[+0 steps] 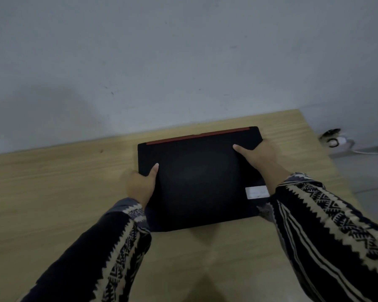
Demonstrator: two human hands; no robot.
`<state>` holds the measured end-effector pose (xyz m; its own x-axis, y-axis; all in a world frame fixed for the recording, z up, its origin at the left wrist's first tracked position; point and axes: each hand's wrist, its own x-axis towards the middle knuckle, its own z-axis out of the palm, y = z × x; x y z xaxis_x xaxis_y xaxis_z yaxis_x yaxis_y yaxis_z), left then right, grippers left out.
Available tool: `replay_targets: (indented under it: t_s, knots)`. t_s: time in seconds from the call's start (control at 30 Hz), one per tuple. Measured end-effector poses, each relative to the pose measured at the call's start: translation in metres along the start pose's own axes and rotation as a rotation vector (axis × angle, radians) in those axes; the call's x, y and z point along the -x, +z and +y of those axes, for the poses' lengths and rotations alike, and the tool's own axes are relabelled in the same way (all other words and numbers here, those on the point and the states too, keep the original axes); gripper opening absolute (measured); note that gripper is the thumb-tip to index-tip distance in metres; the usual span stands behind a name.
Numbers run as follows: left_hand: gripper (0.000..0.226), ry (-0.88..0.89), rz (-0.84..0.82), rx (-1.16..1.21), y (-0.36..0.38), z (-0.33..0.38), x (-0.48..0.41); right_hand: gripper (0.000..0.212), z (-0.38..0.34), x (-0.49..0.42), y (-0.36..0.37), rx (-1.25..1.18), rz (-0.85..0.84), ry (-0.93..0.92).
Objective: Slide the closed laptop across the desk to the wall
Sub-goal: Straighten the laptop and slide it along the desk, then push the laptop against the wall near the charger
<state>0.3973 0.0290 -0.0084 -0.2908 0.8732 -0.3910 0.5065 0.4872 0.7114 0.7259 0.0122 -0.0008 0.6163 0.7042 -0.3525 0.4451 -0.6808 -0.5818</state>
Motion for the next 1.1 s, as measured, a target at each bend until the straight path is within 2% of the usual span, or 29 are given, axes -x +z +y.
replay_targets:
  t_s: [0.1, 0.2, 0.4, 0.57, 0.8, 0.9, 1.0, 1.1]
  knots:
    - [0.052, 0.046, -0.04, -0.142, 0.027, 0.025, -0.002, 0.085, 0.015, -0.031, -0.018, -0.058, 0.008, 0.017]
    - [0.056, 0.103, -0.077, -0.245, 0.052, 0.044, -0.007, 0.095, 0.029, -0.058, -0.034, -0.075, 0.015, 0.024]
    - [0.064, 0.165, -0.15, -0.397, 0.092, 0.077, -0.011, 0.073, 0.049, -0.091, -0.059, -0.093, 0.054, 0.037]
    - [0.065, 0.169, -0.183, -0.394, 0.115, 0.092, -0.009, 0.08, 0.063, -0.107, -0.074, -0.105, 0.082, 0.022]
    - [0.069, 0.121, -0.21, -0.337, 0.128, 0.09, -0.009, 0.077, 0.065, -0.113, -0.082, -0.11, 0.089, -0.04]
    - [0.07, 0.112, -0.225, -0.339, 0.128, 0.091, -0.011, 0.07, 0.065, -0.112, -0.083, -0.086, 0.146, -0.081]
    - [0.071, 0.099, -0.231, -0.312, 0.129, 0.092, -0.012, 0.078, 0.065, -0.116, -0.085, -0.013, 0.209, -0.103]
    - [0.077, 0.084, -0.236, -0.26, 0.133, 0.097, -0.012, 0.093, 0.064, -0.124, -0.088, 0.033, 0.235, -0.028]
